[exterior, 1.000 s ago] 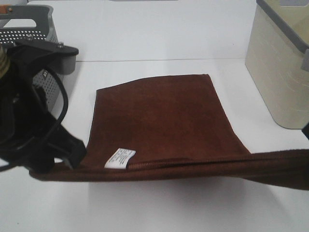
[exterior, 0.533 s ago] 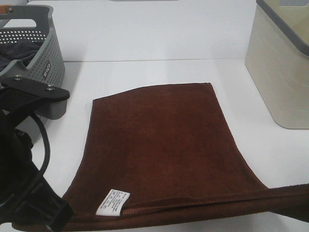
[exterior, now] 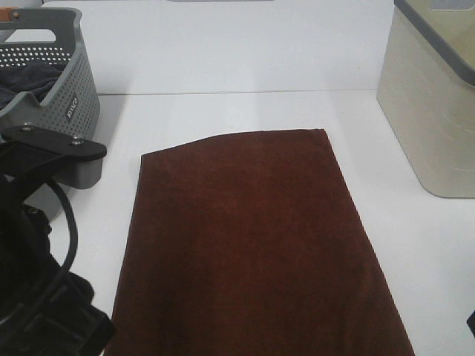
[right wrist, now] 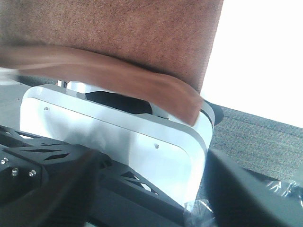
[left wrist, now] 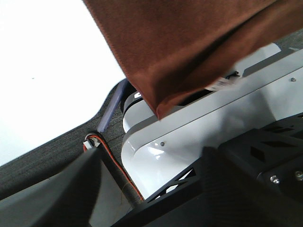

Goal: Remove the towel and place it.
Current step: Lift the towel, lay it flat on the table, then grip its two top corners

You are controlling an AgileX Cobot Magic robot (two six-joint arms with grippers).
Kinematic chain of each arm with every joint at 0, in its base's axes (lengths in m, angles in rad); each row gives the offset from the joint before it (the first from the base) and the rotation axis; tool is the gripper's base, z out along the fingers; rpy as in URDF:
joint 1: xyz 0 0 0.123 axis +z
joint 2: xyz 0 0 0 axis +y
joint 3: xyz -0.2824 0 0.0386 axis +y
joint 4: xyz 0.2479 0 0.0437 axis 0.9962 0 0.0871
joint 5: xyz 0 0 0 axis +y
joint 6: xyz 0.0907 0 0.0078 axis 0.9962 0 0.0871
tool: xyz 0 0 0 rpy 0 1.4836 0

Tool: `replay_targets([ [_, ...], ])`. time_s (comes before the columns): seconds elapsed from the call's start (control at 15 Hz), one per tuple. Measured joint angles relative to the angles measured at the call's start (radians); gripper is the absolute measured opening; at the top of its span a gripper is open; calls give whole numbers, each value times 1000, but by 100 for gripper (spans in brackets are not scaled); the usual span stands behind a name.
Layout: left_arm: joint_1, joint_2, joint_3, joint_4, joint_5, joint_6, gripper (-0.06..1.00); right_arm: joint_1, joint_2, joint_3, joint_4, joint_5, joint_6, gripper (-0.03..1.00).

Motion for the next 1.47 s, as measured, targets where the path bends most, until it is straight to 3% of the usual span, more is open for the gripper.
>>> replay_targets([
  [0.07,0,0,0,-6,-4,5,73,0,0,0,0,0,1,71],
  [0.2,0,0,0,9,-9,8,79,0,0,0,0,0,1,78],
  [0.47,5,0,0,111,-70,-39,76,0,-1,0,0,-29,1,77],
  [0.67,104,0,-34,158,-185,-70,69,0,21,-24,0,-116,1,73],
  [0.87,258,1,-115,160,-337,-29,68,0,157,-171,-18,-169,1,65],
  [1.13,372,41,-168,160,-466,2,68,0,397,-390,-36,-234,1,56],
  [1.47,387,281,-327,170,-468,70,68,0,722,-724,-21,-247,-58,45],
])
